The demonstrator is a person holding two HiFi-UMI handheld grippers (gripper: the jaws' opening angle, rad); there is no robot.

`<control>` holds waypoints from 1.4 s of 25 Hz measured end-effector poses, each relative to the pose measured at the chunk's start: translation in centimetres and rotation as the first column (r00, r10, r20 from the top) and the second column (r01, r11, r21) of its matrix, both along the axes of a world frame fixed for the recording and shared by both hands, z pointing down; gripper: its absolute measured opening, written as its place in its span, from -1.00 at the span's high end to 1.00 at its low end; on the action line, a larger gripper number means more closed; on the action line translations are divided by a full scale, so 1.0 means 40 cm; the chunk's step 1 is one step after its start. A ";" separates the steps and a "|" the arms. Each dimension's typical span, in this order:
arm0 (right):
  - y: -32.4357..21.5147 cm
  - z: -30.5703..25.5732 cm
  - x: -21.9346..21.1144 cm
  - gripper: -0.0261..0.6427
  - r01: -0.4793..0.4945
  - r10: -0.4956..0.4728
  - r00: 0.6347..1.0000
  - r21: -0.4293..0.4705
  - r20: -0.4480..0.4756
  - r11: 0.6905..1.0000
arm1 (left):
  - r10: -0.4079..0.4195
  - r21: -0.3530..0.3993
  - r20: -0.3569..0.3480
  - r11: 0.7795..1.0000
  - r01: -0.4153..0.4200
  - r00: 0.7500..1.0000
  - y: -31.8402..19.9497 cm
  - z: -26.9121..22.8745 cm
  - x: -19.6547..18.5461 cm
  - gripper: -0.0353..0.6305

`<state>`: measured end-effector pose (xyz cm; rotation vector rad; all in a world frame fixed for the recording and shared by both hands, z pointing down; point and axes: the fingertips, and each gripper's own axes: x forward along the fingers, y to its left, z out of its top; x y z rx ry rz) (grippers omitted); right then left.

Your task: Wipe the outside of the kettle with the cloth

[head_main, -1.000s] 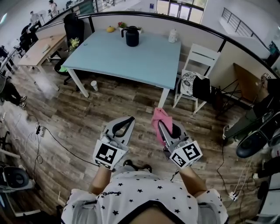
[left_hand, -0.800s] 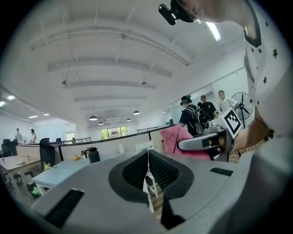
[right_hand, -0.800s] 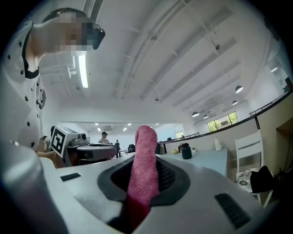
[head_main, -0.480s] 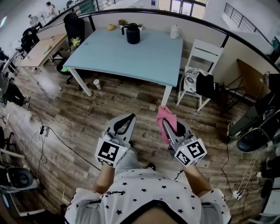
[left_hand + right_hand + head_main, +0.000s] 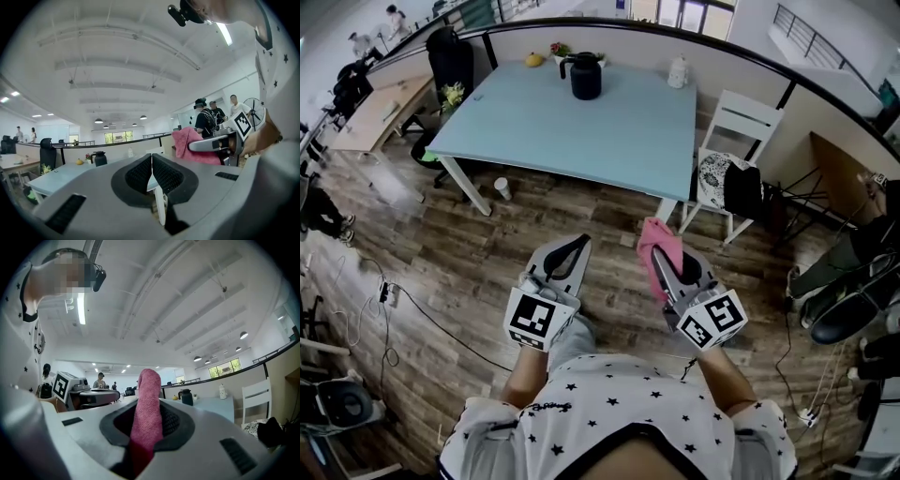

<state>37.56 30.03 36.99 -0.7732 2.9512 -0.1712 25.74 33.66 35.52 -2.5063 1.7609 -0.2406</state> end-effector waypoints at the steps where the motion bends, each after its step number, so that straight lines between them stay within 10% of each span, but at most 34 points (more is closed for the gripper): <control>1: -0.018 -0.002 -0.019 0.74 -0.002 0.002 1.000 0.002 -0.001 1.000 | 0.008 0.003 -0.001 1.000 -0.008 1.000 -0.019 -0.003 -0.017 0.81; 35: -0.406 0.002 -0.453 0.74 -0.118 0.117 0.993 -0.039 -0.028 0.992 | 0.079 -0.030 -0.022 0.996 -0.080 0.997 -0.398 0.022 -0.498 0.80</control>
